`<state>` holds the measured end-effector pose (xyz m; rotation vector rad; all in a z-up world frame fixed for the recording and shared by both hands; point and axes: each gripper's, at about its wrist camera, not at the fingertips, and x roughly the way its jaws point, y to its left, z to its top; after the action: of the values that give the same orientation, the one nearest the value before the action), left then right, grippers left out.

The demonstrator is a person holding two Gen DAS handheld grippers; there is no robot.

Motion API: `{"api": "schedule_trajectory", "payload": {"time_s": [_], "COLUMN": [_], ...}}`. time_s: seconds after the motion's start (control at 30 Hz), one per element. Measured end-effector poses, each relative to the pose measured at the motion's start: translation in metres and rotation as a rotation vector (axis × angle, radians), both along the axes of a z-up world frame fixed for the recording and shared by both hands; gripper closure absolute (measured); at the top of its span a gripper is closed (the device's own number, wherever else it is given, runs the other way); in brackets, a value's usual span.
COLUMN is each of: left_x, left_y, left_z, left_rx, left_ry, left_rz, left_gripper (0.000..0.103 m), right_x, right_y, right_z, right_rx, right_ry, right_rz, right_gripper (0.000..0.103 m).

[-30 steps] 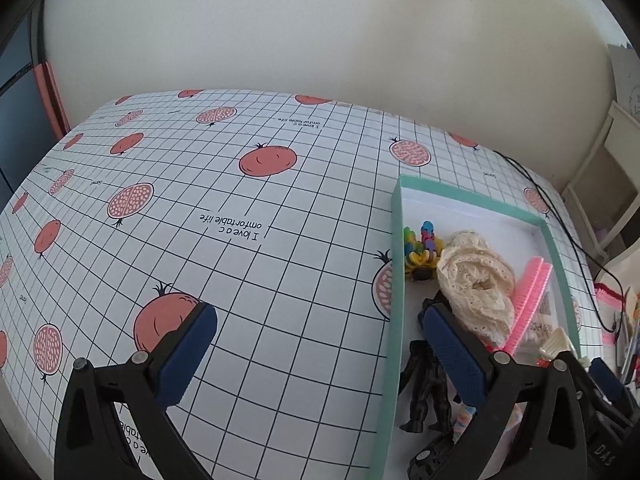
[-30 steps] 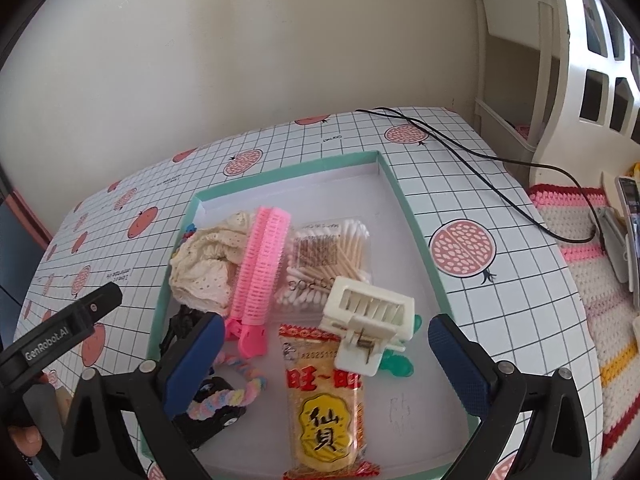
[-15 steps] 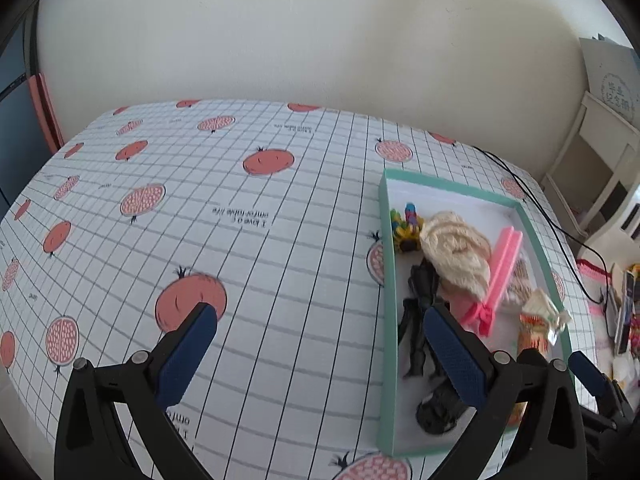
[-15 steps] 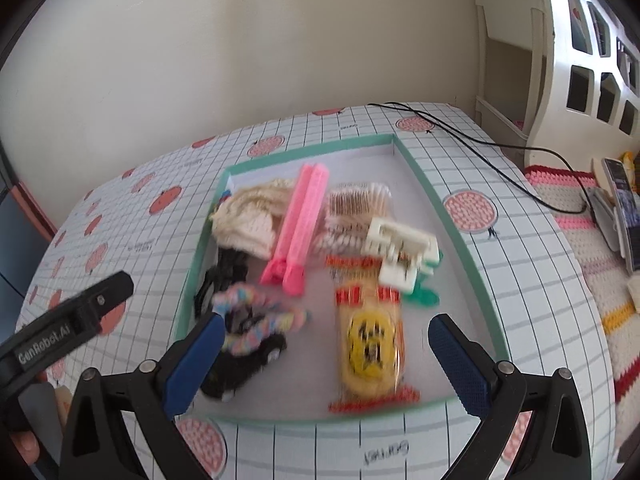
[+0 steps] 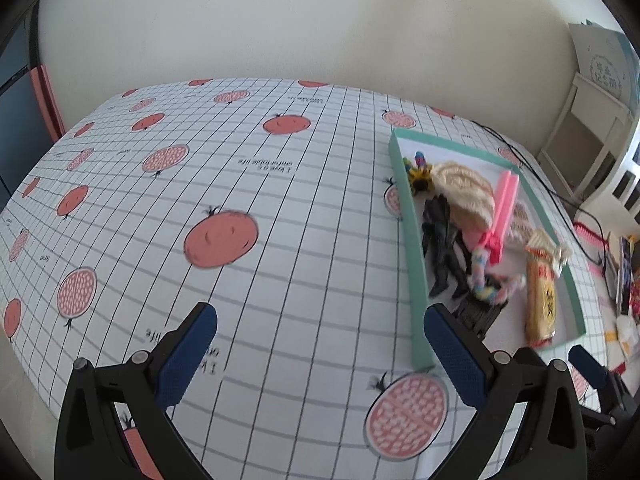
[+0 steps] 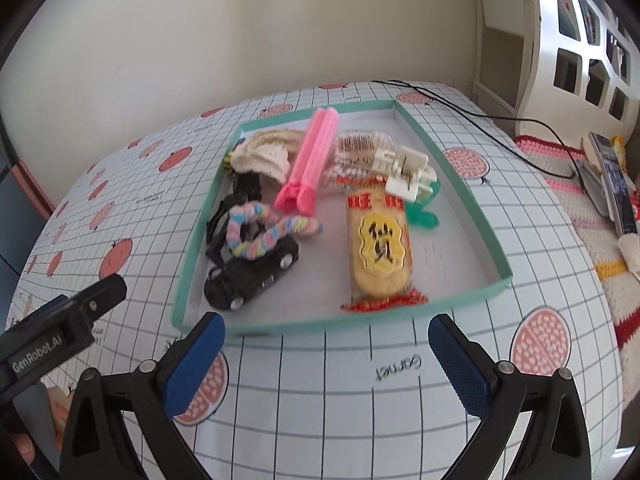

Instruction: Organize objects

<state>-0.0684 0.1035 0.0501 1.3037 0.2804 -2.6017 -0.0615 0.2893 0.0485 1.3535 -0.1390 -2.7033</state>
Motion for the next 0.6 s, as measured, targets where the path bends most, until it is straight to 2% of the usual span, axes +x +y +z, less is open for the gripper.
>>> {"api": "schedule_trajectory", "payload": {"time_s": [0.6], "left_x": [0.044], "left_y": [-0.024], "left_z": [-0.036], "left_rx": [0.016], "left_ry": [-0.076], "left_rz": [0.007], "left_gripper": [0.000], "right_x": [0.017], "right_y": [-0.009], "right_z": [-0.027], "right_rx": [0.021], "right_ry": [-0.066], "right_rz": [0.043], "right_gripper": [0.000]}}
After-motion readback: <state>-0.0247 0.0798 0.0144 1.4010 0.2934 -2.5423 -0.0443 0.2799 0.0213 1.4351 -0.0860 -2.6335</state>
